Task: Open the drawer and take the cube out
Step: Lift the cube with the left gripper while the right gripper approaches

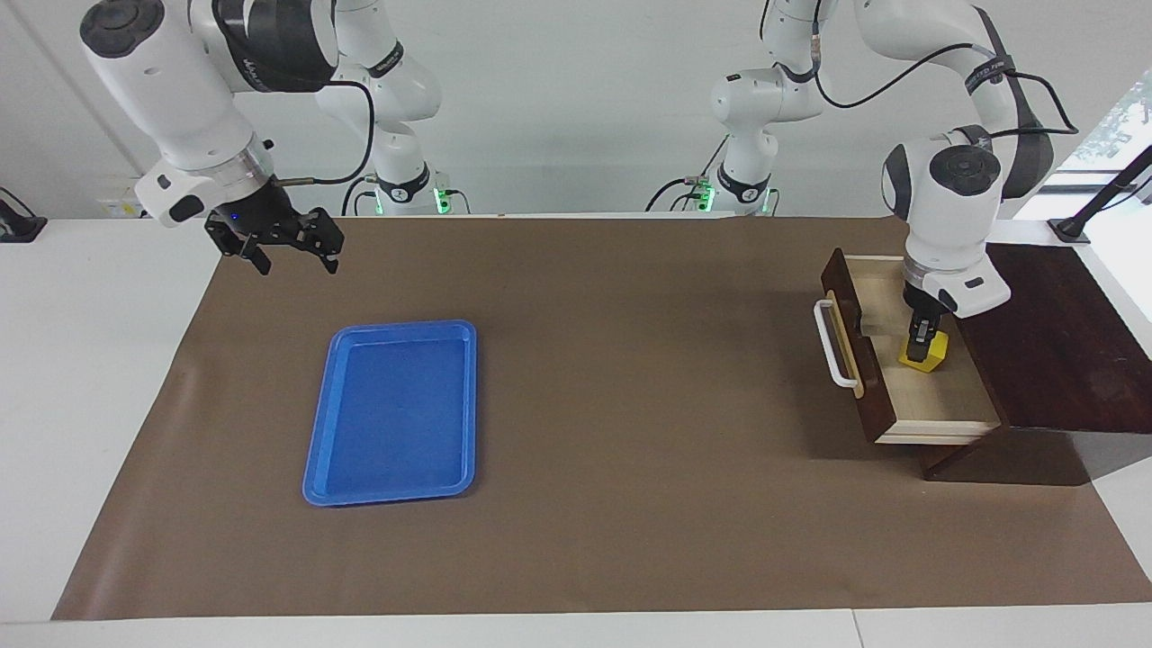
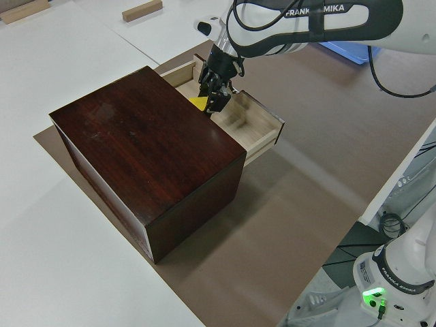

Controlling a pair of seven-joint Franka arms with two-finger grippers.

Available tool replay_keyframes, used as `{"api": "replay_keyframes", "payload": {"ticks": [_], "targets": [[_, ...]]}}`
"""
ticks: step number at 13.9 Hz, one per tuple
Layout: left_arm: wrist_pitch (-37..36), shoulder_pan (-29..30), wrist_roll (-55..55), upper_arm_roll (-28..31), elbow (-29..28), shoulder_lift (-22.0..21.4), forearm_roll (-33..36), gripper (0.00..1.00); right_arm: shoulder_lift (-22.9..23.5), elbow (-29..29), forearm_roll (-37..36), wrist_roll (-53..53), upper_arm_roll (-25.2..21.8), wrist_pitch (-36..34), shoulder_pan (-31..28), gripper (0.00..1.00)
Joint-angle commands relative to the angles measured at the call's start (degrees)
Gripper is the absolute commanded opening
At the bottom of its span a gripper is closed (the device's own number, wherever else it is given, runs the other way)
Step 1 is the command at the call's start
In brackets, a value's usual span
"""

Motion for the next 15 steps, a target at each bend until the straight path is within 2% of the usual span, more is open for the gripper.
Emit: {"api": "replay_keyframes", "payload": {"ticks": [1, 2, 5, 6, 8, 9, 12, 15], "targets": [[-4.60, -2.78, -1.51, 0.20, 4.27, 1.84, -0.89, 0.00, -1.12, -4.02, 4.07, 11.22, 2.29, 2.65, -0.28, 1.00], [-4.69, -3.40, -2.29, 0.20, 4.27, 1.84, -1.60, 0.00, -0.94, -4.98, 5.75, 15.44, 2.73, 3.69, -0.19, 1.00], [-6.35, -3.58, -2.56, 0.20, 6.02, 1.93, -1.95, 0.00, 0.98, -7.89, 9.00, 31.07, 3.00, 9.05, 5.24, 1.00], [-7.84, -3.58, -2.48, 0.20, 7.59, 2.45, -2.04, 0.00, 1.86, -8.24, 10.15, 35.83, 3.00, 10.81, 7.34, 1.00], [-13.80, -3.58, -2.04, 0.03, 14.34, 4.03, -2.04, 0.00, 3.97, -8.60, 12.78, 43.84, 3.00, 14.06, 10.51, 1.00], [-15.83, -3.58, -1.95, 0.02, 16.64, 4.39, -2.65, 0.00, 4.59, -8.68, 14.62, 46.57, 3.00, 15.38, 11.57, 1.00], [-16.56, -3.40, -1.86, 0.02, 16.93, 3.69, -3.36, 0.00, 6.52, -8.86, 21.12, 53.52, 3.00, 18.20, 13.60, 1.00], [-18.21, -3.14, -2.12, 0.11, 19.63, 3.95, -9.75, 0.00, 6.70, -10.96, 26.75, 58.54, 3.00, 21.45, 15.79, 1.00]]}}
